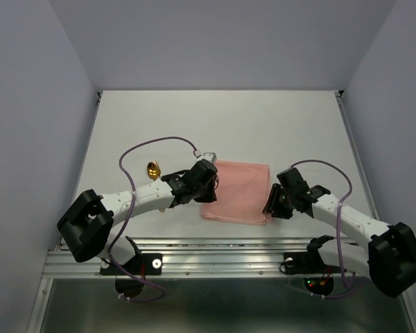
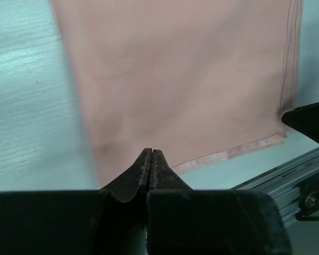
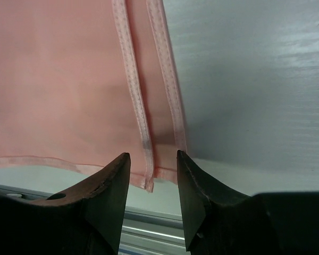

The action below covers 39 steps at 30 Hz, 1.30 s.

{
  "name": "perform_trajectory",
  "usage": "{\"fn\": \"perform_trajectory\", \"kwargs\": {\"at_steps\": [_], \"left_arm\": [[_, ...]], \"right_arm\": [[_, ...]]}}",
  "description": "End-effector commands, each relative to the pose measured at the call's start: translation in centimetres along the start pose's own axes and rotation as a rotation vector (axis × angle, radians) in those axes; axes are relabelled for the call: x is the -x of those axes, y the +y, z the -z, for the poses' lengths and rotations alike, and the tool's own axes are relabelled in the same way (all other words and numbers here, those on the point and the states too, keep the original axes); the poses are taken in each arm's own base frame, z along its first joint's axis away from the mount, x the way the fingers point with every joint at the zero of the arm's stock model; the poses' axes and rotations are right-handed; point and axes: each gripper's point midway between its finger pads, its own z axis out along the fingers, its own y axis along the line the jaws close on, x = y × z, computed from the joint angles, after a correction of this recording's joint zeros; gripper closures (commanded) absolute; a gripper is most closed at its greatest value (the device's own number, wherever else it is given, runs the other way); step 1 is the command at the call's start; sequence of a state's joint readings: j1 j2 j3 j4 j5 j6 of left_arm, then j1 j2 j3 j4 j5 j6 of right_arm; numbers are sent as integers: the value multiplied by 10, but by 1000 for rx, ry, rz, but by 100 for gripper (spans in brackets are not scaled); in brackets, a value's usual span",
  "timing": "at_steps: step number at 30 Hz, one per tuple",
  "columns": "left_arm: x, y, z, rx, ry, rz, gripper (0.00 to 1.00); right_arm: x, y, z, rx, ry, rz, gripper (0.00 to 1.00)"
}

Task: Fold the napkin into a case and place the utensils inside
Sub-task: Smooth out the lower triangle-folded napkin at the center of the board.

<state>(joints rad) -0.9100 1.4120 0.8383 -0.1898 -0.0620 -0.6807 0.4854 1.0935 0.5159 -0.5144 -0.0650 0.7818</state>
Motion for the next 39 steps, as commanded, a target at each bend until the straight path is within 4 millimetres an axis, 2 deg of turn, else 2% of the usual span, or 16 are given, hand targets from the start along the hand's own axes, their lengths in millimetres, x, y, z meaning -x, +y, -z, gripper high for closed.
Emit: {"fn": "perform_trajectory", "kwargs": {"at_steps": [1,9,19,25,39], "left_arm": [[15,-8,7,-8,-42,-23,95],[14,-10,3,-11,-35,-29,95],[17,-13,1,-17,-38,-39,95],[23,-16,5,-24,-56,-44,95],[14,-9,1,-8,-41,-47,95]], "right_arm": [[-16,18,-3,102,66,-3,54],[-24,15,-6,105,86,-2,55],[-15,21,11,121,43,7,58],[-24,26,7,151,85,17,57],[-47,19,-10,152,170,58,61]]}}
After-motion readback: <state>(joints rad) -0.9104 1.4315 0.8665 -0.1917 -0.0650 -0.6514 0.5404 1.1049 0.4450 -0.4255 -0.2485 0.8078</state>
